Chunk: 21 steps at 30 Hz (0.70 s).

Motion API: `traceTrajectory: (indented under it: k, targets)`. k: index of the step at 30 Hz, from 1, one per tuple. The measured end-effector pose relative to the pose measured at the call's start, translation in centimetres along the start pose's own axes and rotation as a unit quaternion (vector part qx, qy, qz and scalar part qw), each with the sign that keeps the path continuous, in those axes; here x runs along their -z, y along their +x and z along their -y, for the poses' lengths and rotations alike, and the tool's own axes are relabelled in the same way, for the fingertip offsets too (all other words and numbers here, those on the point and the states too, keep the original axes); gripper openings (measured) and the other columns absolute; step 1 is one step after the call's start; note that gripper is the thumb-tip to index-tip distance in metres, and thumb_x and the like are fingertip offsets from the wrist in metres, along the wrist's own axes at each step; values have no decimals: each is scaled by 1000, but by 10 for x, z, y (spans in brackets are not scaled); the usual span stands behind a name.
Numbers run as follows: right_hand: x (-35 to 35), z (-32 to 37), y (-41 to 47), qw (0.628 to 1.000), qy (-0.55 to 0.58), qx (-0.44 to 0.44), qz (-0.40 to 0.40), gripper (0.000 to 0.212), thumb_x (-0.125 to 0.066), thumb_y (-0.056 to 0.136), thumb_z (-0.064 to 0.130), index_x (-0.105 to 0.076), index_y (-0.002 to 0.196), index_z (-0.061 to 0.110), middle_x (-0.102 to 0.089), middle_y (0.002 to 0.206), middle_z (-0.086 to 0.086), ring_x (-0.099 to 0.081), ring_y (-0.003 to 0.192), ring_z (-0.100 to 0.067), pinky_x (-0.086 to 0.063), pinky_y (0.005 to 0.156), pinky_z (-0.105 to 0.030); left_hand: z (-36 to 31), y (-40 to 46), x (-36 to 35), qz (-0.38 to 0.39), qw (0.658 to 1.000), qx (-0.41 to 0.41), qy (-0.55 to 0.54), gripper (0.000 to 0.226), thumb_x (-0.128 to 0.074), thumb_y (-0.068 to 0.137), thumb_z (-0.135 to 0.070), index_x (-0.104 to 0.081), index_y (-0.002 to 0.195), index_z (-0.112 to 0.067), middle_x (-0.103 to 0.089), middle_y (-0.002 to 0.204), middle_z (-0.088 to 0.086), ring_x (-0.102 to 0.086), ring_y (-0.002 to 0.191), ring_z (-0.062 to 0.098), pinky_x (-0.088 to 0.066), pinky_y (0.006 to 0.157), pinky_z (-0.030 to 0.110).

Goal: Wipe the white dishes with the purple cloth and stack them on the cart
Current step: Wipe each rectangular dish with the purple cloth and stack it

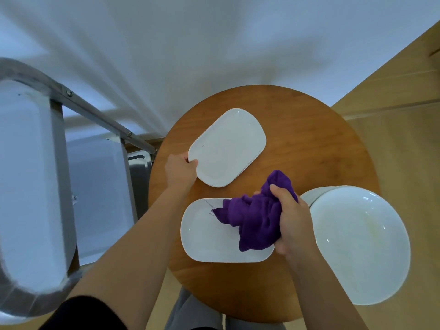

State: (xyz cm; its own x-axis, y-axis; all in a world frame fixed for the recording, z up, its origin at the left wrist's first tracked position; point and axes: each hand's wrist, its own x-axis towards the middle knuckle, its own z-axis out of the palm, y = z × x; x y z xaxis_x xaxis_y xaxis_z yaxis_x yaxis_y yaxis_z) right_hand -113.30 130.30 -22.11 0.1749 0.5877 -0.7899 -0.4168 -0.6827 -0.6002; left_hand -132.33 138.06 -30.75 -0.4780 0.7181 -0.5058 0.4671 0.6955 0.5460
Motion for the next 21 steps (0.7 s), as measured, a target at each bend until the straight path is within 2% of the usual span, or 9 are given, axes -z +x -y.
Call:
traceTrajectory:
  k: [4, 6, 9, 11, 13, 15, 17, 19, 21]
  targets:
    - [1, -4, -3, 999, -23, -18, 14, 11, -59, 84, 11, -58, 88, 22, -66, 68, 5, -64, 69, -15, -51, 52, -24, 2, 7, -7, 10, 1000, -2, 23, 23, -58, 94, -17, -65, 111, -3, -65, 110, 14, -53, 86, 17, -41, 71, 18]
    - [2, -7, -5, 999, -15, -31, 35, 18, -55, 81, 5, -57, 89, 21, -65, 65, 7, -61, 71, -14, -50, 51, -23, 2, 10, -8, 28, 999, 2, 35, 28, -58, 94, -19, -62, 117, -4, -63, 119, 14, -59, 100, 23, -46, 83, 27]
    - [6, -10, -12, 996, 17, -59, 65, 23, -53, 73, 2, -56, 90, 17, -66, 65, 5, -61, 73, -16, -51, 52, -24, 5, 10, -9, 43, 995, -12, 90, 40, -55, 95, -29, -52, 127, -7, -56, 129, 15, -55, 116, 29, -45, 99, 37]
    - [8, -9, -16, 994, 46, -70, 77, 32, -55, 60, 6, -57, 91, 16, -68, 66, 4, -63, 72, -17, -52, 50, -25, 10, 1, -7, 28, 995, -17, 97, 46, -54, 95, -33, -45, 134, -10, -52, 134, 13, -51, 121, 29, -44, 103, 44]
    - [9, -8, -21, 993, 67, -69, 73, 39, -55, 54, 10, -58, 92, 16, -70, 64, 6, -64, 72, -17, -52, 48, -25, 22, -17, -3, 19, 998, -5, 55, 44, -55, 94, -30, -46, 135, -15, -51, 135, 9, -50, 122, 27, -44, 103, 45]
    - [10, -10, -25, 993, 79, -61, 60, 35, -54, 58, 8, -58, 92, 18, -70, 63, 8, -63, 76, -18, -51, 49, -25, 42, -41, 5, 26, 999, -20, 37, 32, -57, 94, -27, -56, 125, -18, -58, 124, 3, -55, 111, 19, -47, 95, 33]
    - [10, -12, -25, 994, 81, -54, 47, 28, -53, 69, 4, -57, 92, 19, -70, 63, 9, -62, 80, -18, -50, 53, -27, 61, -61, 13, 36, 997, -40, 50, 10, -60, 92, -29, -65, 98, -23, -61, 96, -8, -57, 90, 12, -43, 74, 17]
    - [9, -15, -27, 995, 76, -48, 39, 24, -52, 76, 4, -58, 93, 19, -71, 66, 8, -62, 83, -20, -50, 55, -27, 77, -80, 21, 35, 996, -51, 70, 14, -62, 90, -31, -59, 77, -29, -52, 72, -16, -54, 69, 9, -33, 59, 11]
    - [9, -17, -30, 996, 68, -44, 25, 22, -53, 77, 4, -58, 93, 20, -70, 72, 5, -62, 83, -20, -50, 56, -28, 92, -93, 23, 33, 995, -45, 83, 7, -62, 90, -30, -64, 88, -24, -51, 69, -17, -50, 60, 4, -29, 54, 10]
